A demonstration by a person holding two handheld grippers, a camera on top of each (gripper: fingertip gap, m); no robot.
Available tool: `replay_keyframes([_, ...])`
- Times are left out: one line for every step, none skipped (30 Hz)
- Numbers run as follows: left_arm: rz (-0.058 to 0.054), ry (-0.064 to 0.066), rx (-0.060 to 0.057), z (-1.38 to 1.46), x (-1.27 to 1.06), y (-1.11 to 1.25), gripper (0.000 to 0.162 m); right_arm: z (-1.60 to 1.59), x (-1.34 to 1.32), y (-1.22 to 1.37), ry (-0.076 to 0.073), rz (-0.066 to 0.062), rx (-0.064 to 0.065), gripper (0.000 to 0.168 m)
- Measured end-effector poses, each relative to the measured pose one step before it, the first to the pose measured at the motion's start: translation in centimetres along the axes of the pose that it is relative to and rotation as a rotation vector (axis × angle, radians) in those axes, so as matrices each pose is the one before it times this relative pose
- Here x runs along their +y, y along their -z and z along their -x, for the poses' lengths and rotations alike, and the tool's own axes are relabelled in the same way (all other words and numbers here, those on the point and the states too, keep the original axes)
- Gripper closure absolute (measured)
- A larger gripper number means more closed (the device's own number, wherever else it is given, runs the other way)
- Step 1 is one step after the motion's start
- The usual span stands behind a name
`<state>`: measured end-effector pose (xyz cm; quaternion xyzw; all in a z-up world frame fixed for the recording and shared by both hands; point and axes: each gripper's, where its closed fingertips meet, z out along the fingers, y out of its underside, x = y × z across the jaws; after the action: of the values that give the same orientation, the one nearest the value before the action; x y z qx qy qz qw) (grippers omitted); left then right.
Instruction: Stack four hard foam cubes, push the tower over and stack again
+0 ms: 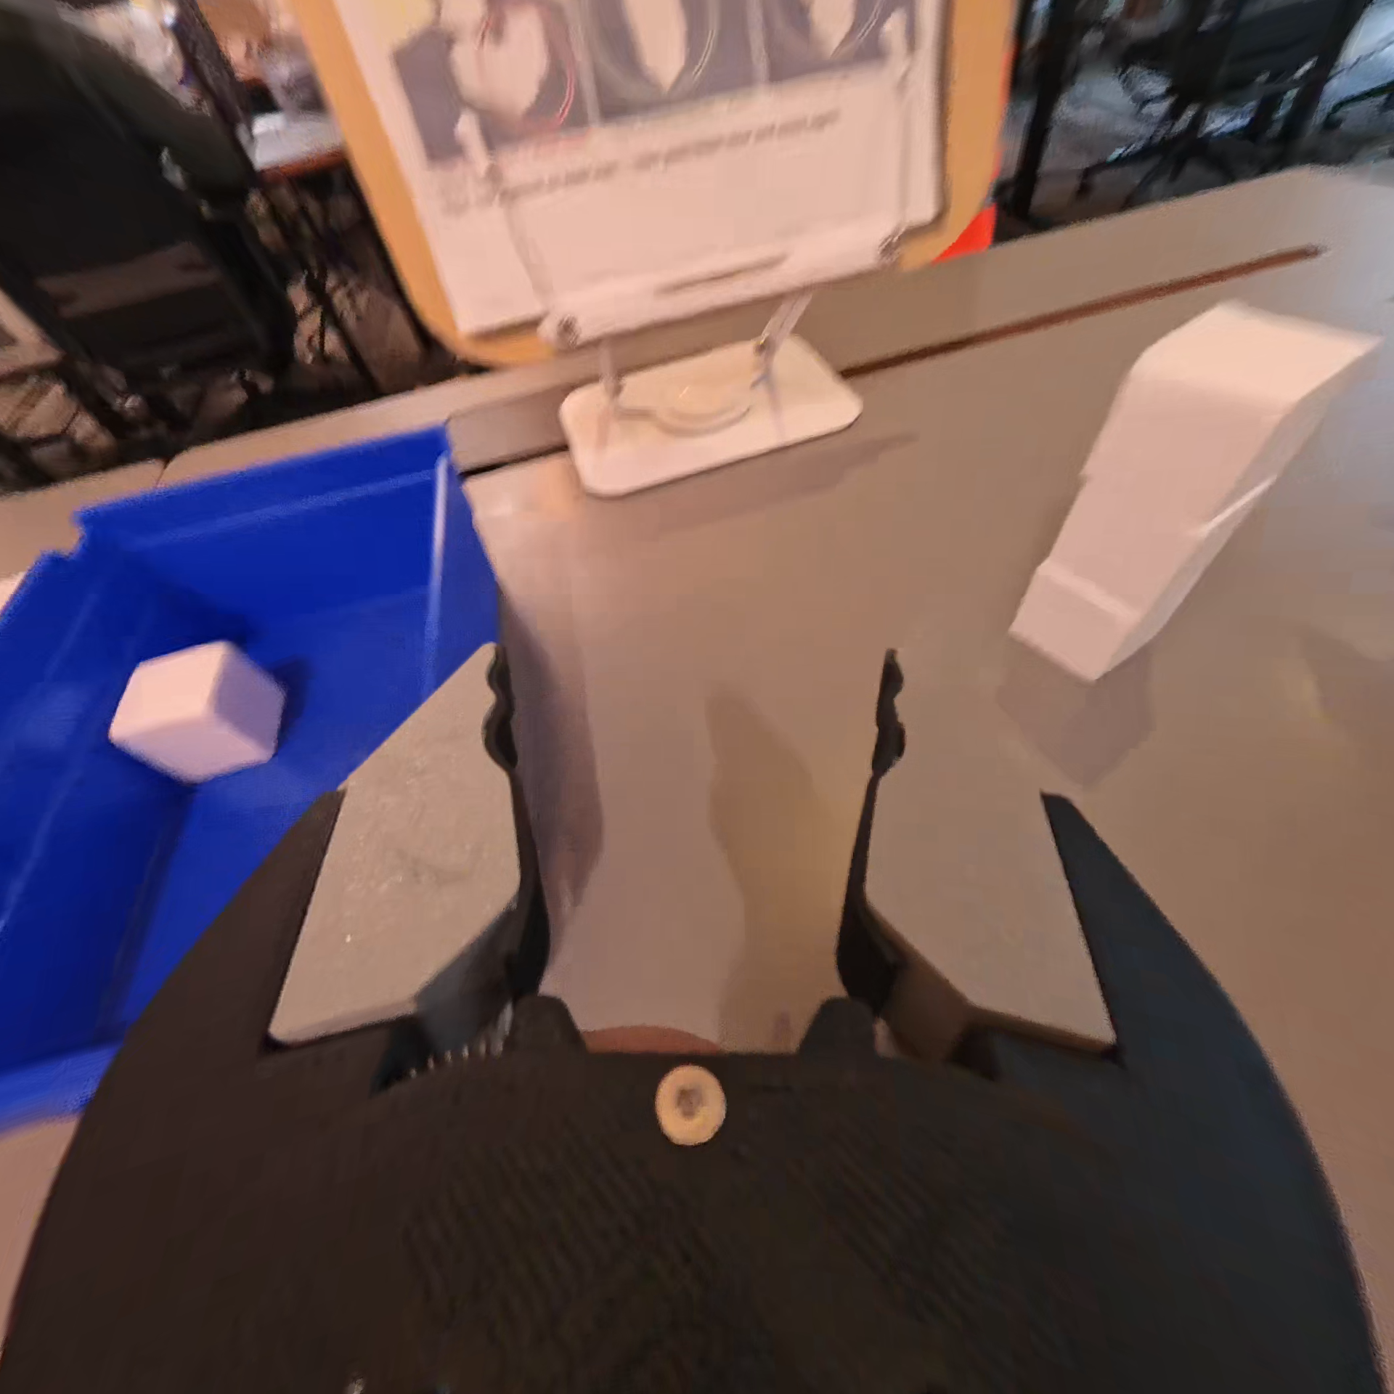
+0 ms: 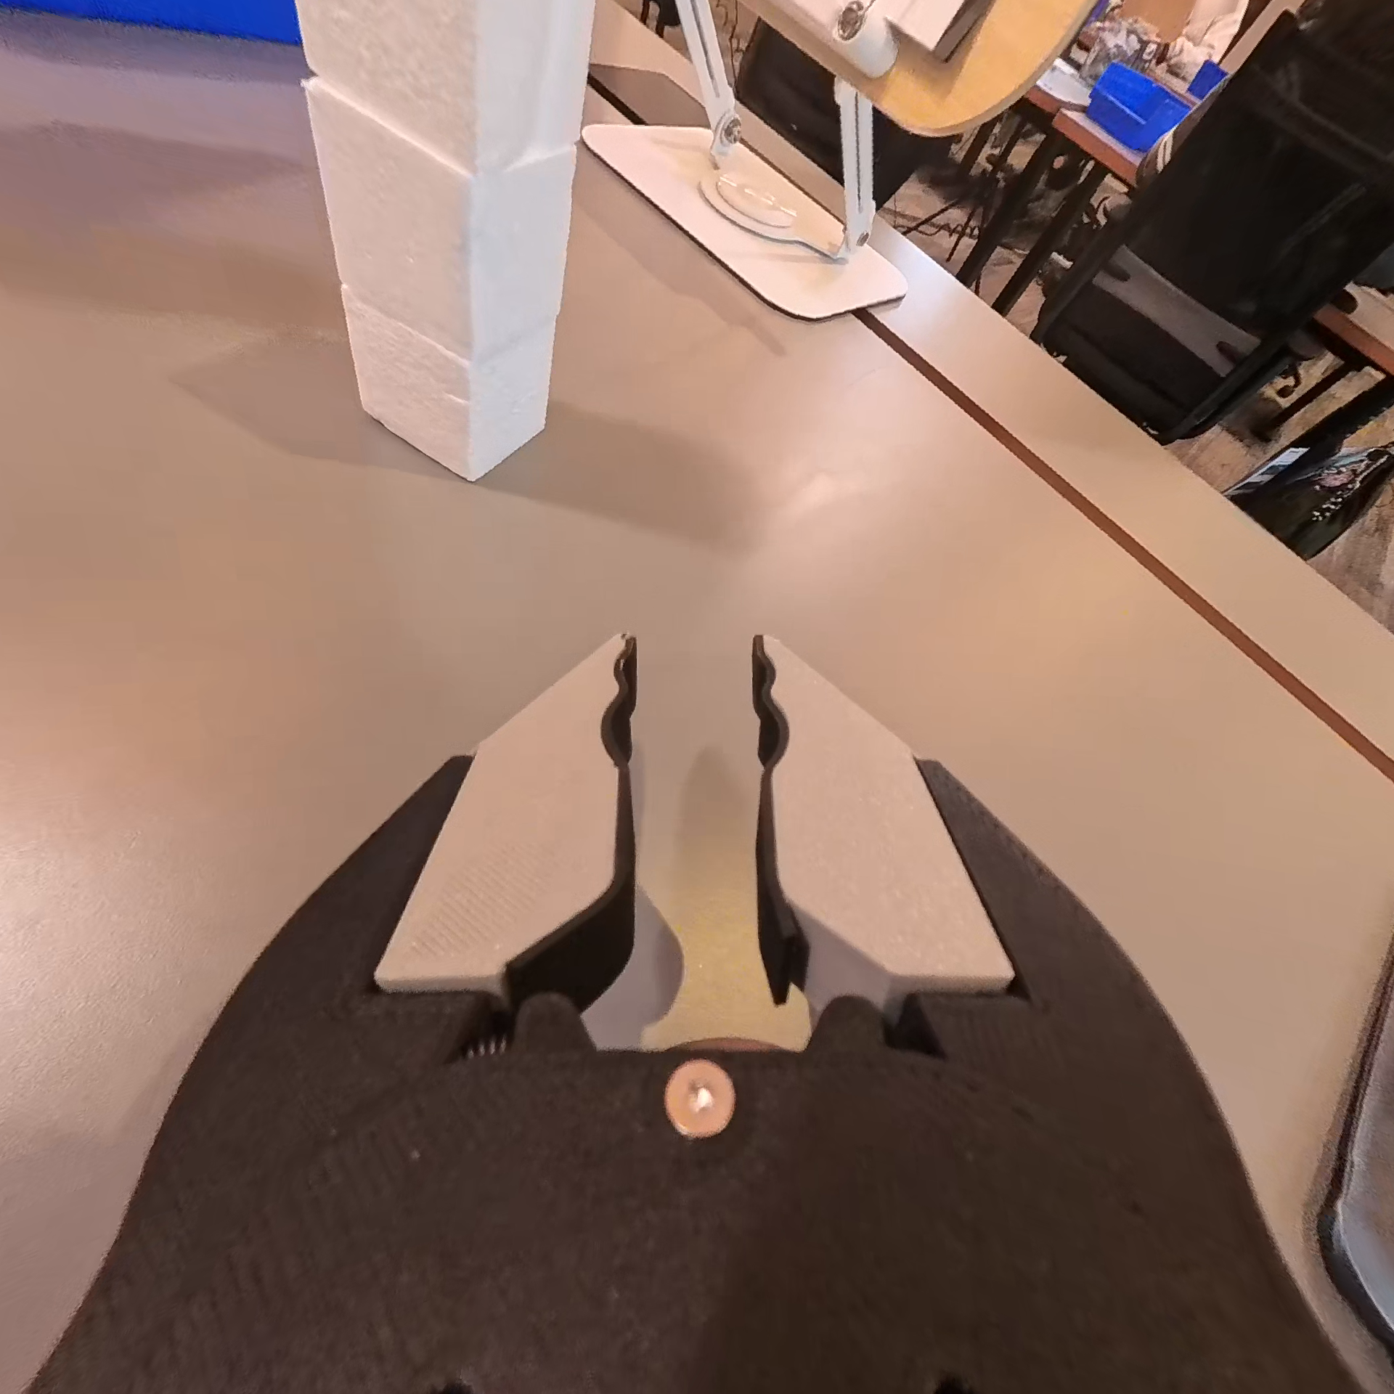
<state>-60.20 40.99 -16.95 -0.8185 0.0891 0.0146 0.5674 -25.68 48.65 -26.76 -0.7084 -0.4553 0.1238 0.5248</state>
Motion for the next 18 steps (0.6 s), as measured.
replay_keyframes([0.0360, 0.0097, -0.0334, 1.220, 1.134, 0.163, 0.064, 0.031, 0.118, -0.073, 0.0030, 0.0057, 0.0009, 0.140])
replay_keyframes([0.0268, 0.0119, -0.0389, 1.313, 0.782, 0.180, 0.064, 0.008, 0.058, -0.049, 0.0025, 0.0031, 0.0022, 0.140])
replay_keyframes([0.0072, 0.0106, -0.0331, 1.199, 0.293, 0.241, 0.064, -0.025, 0.017, -0.010, 0.0018, 0.0007, 0.0027, 0.140])
replay_keyframes([-0.0160, 0.0094, -0.0295, 1.144, -0.171, 0.283, 0.064, -0.027, -0.015, 0.007, 0.0001, -0.0005, 0.0022, 0.140])
replay_keyframes([-0.0299, 0.0075, -0.0287, 1.173, -0.534, 0.243, 0.065, -0.036, -0.020, 0.012, -0.0016, -0.0013, 0.0012, 0.140])
replay_keyframes([-0.0261, 0.0013, -0.0233, 1.184, -0.664, 0.055, 0.065, -0.021, 0.003, 0.001, -0.0021, -0.0009, 0.0003, 0.140])
replay_keyframes([-0.0066, -0.0037, -0.0226, 1.334, -0.559, -0.206, 0.065, -0.004, 0.040, -0.020, -0.0016, 0.0008, -0.0003, 0.140])
replay_keyframes([0.0118, 0.0004, -0.0308, 1.651, -0.446, -0.470, 0.065, 0.011, 0.082, -0.069, -0.0019, 0.0025, -0.0014, 0.140])
replay_keyframes([0.0181, 0.0085, -0.0363, 1.876, -0.435, -0.680, 0.064, 0.047, 0.137, -0.101, -0.0029, 0.0049, -0.0034, 0.140])
replay_keyframes([0.0181, 0.0144, -0.0308, 1.836, -0.432, -0.849, 0.065, 0.085, 0.183, -0.140, -0.0032, 0.0074, -0.0047, 0.140])
replay_keyframes([0.0184, 0.0127, -0.0218, 1.672, -0.366, -1.011, 0.064, 0.091, 0.206, -0.151, -0.0012, 0.0090, -0.0040, 0.140])
replay_keyframes([0.0243, 0.0033, -0.0232, 1.573, -0.151, -1.194, 0.064, 0.064, 0.164, -0.118, 0.0030, 0.0095, -0.0011, 0.140])
replay_keyframes([0.0353, -0.0035, -0.0229, 1.415, 0.160, -1.369, 0.065, 0.004, 0.025, -0.042, 0.0054, 0.0038, 0.0048, 0.141])
replay_keyframes([0.0424, -0.0085, -0.0079, 0.969, 0.382, -1.517, 0.066, 0.049, -0.054, -0.007, 0.0064, -0.0024, 0.0030, 0.141])
replay_keyframes([0.0430, -0.0086, 0.0009, 0.641, 0.490, -1.560, 0.067, 0.081, -0.058, 0.022, 0.0046, -0.0023, 0.0009, 0.141])
replay_keyframes([0.0413, -0.0041, -0.0041, 0.563, 0.536, -1.550, 0.067, 0.064, -0.008, 0.012, 0.0027, 0.0006, 0.0002, 0.141])
replay_keyframes([0.0395, -0.0030, -0.0069, 0.448, 0.520, -1.489, 0.069, 0.050, -0.002, -0.006, 0.0023, 0.0005, 0.0005, 0.141])
replay_keyframes([0.0353, -0.0017, -0.0002, 0.191, 0.457, -1.406, 0.072, -0.006, 0.011, -0.004, 0.0014, 0.0009, 0.0013, 0.141])
